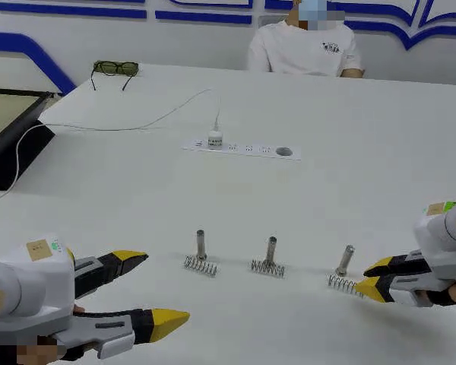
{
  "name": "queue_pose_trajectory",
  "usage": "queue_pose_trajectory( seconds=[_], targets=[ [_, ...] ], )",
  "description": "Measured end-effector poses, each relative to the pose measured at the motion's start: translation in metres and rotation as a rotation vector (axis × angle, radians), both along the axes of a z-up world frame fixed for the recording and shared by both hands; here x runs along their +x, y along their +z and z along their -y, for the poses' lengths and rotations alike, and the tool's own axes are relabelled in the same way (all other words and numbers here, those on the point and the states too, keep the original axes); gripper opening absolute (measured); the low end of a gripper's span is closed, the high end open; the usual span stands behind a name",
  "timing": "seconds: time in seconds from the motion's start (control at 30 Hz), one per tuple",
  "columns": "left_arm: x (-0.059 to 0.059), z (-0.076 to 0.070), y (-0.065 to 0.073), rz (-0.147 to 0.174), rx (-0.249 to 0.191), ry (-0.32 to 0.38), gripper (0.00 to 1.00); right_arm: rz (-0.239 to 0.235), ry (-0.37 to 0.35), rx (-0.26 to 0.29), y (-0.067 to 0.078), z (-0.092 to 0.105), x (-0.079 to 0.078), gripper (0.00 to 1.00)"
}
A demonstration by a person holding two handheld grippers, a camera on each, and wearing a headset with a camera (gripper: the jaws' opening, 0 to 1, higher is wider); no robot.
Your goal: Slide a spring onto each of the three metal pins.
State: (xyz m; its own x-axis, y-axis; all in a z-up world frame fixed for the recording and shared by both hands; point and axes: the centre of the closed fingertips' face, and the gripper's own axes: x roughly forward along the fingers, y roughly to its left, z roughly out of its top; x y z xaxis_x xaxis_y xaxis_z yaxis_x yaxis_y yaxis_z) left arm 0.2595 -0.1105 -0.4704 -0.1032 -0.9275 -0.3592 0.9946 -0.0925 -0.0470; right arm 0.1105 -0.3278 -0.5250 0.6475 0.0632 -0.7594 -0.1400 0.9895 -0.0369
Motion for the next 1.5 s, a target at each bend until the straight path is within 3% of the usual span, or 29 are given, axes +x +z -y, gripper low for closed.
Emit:
queue_pose_trajectory(
  seconds=[0.3, 0.63, 0.83, 1.1, 1.5],
  targets=[
    [-0.006, 0.0, -0.003, -0.007, 0.011, -0.007, 0.67, -0.097, 0.14, -0.068, -0.012, -0.004, 0.001, 0.15],
    [-0.01, 0.0, -0.007, -0.015, 0.018, -0.015, 0.66, -0.148, 0.178, -0.082, -0.02, -0.003, 0.001, 0.13],
    [-0.015, 0.003, -0.007, -0.016, 0.02, -0.041, 0.65, -0.153, 0.17, -0.068, -0.019, -0.005, 0.0, 0.12],
    [-0.032, 0.012, -0.011, -0.01, 0.033, -0.113, 0.62, -0.144, 0.183, -0.071, -0.014, -0.017, -0.003, 0.12],
    [-0.053, 0.032, -0.014, 0.007, 0.042, -0.216, 0.55, -0.103, 0.283, -0.056, 0.004, -0.061, 0.01, 0.11]
  ],
)
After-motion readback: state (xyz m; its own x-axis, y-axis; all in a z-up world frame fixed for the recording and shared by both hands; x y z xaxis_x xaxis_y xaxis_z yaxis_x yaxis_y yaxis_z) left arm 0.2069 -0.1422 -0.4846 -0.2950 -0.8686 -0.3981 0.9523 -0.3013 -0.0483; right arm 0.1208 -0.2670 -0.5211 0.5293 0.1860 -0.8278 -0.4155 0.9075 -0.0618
